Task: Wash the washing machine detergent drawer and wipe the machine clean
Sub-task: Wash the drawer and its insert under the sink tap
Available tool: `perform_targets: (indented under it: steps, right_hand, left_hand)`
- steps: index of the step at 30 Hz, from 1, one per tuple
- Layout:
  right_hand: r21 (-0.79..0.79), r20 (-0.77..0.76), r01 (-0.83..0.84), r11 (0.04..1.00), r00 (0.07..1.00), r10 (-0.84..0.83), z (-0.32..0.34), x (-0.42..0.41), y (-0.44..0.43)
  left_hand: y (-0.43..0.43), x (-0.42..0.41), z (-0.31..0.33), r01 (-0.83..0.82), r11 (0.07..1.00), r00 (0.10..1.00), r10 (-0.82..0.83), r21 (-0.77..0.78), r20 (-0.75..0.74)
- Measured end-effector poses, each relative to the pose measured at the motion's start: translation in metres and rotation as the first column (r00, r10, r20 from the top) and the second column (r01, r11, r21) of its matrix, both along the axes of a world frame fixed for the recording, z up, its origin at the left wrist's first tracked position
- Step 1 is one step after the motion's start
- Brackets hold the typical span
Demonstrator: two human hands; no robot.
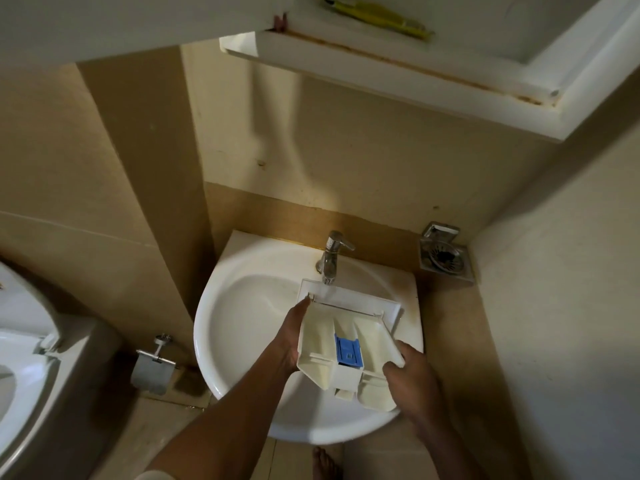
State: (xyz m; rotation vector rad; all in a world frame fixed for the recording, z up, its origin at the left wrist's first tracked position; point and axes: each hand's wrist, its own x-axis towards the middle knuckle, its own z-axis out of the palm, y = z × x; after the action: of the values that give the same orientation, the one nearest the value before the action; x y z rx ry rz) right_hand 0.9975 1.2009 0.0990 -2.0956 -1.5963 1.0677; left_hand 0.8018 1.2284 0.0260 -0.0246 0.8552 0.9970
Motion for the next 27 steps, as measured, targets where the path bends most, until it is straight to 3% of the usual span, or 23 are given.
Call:
perform_targets:
  steps: [3, 12, 17, 22, 24, 27]
  right_hand:
    - [0.022, 0.034, 0.028, 0.999, 0.999, -0.029, 0.005, 0.004, 0.011]
    - [-0.047, 0.032, 0.010, 0.999, 0.999, -0.008, 0.012, 0.017, 0.035]
    - [-0.116, 0.054, -0.090, 0.989, 0.994, 0.097, 0.015, 0.004, 0.052]
    - [-0.184, 0.104, -0.300, 0.936, 0.941, 0.322, 0.027, -0.025, 0.067]
    - [-0.163, 0.123, -0.357, 0.920, 0.918, 0.377, 0.036, -0.039, 0.074]
    - [-0.039, 0.115, -0.329, 0.943, 0.936, 0.332, 0.050, -0.054, 0.082]
  left_hand:
    - [0.005, 0.005, 0.008, -0.016, 0.999, 0.997, 0.018, -0.036, 0.074]
    - [0.009, 0.005, 0.030, 0.017, 0.987, 0.997, -0.029, -0.157, -0.076]
    - [-0.010, -0.009, 0.027, 0.013, 0.982, 0.997, -0.027, -0.186, -0.074]
    - [-0.040, -0.025, 0.012, -0.022, 0.966, 0.997, 0.001, -0.258, -0.080]
    - [-0.050, -0.027, 0.010, -0.078, 0.953, 0.992, 0.047, -0.292, -0.114]
    - [-0.060, -0.024, 0.005, -0.123, 0.943, 0.991, 0.103, -0.310, -0.082]
